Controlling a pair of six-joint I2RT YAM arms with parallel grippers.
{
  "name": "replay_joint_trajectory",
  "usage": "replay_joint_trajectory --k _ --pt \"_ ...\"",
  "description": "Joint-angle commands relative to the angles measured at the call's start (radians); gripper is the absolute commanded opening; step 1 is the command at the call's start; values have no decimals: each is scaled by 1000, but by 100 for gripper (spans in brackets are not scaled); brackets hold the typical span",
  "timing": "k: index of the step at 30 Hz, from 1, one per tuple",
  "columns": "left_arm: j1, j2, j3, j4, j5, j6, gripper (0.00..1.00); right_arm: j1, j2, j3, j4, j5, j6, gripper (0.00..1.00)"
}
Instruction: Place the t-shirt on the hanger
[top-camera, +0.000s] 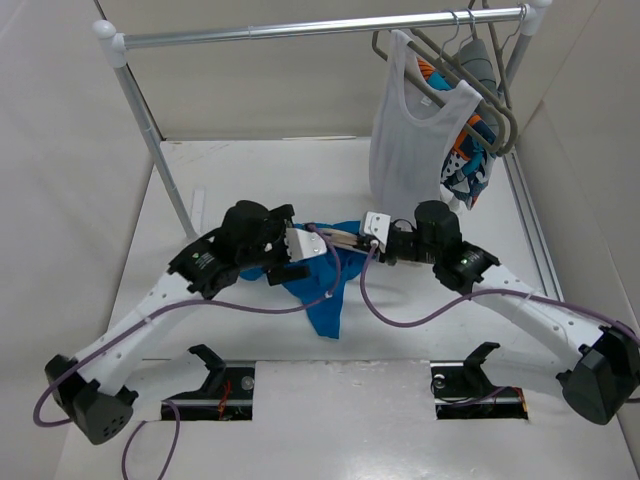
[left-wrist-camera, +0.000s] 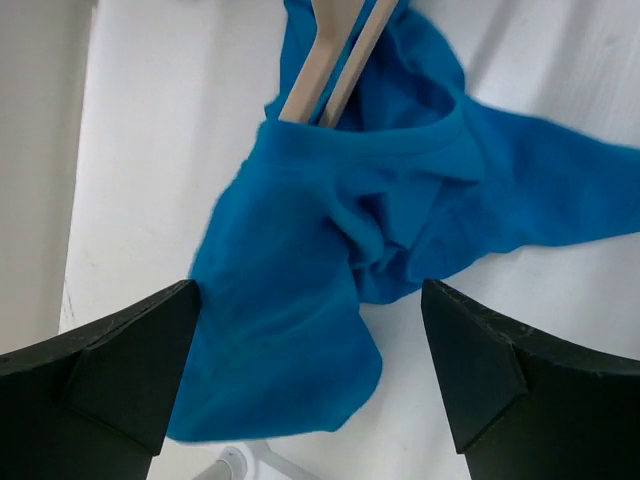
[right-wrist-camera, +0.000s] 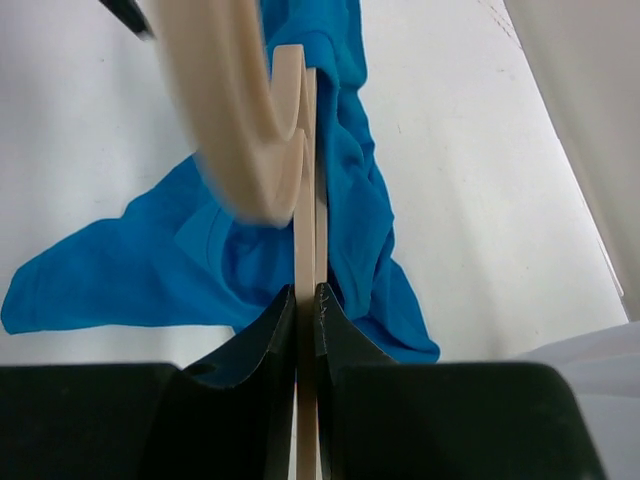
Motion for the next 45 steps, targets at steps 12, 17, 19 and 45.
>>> replay_joint_trajectory --k 12,17,19,45 --pt "66 143 -92 190 -72 114 76 42 -10 65 96 -78 -21 0" --pt "97 103 -134 254 -63 124 84 42 8 65 96 -99 -31 0" --pt "109 103 -134 255 -39 147 85 42 19 74 96 -108 -41 0" --pt "172 86 -140 189 253 39 0 -10 18 108 58 -49 -41 17"
